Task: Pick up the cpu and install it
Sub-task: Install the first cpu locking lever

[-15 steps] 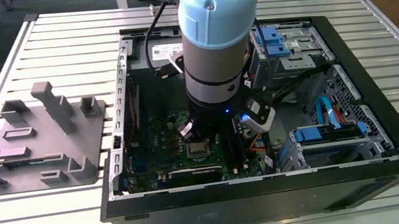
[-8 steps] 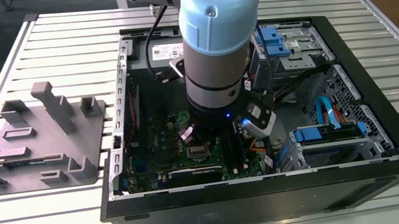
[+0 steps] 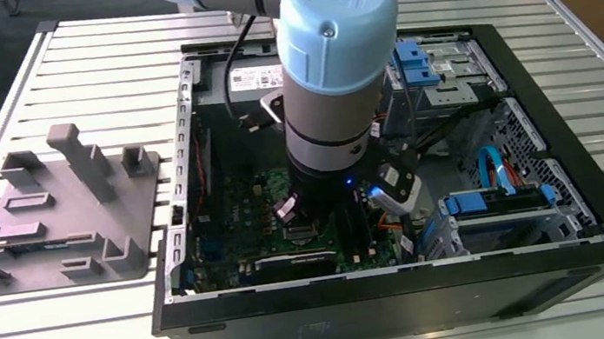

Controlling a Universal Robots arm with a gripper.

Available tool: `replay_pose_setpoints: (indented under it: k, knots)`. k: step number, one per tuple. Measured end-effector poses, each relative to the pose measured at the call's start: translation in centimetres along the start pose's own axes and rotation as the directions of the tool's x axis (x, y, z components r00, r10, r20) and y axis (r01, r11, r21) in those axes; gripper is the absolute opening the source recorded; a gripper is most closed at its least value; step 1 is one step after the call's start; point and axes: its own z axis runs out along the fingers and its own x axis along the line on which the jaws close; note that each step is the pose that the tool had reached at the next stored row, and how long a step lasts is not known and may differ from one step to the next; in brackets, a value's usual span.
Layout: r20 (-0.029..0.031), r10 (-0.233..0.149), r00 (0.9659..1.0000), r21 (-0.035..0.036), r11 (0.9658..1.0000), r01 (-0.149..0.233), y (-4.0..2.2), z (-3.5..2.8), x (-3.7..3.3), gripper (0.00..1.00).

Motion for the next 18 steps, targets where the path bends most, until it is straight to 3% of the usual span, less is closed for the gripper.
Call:
replay_pose_setpoints:
  k: [18]
  knots:
    - [0.0021, 0.0, 1.0, -0.0055, 1.0, 0.0, -1.02, 0.66, 0.22, 0.11]
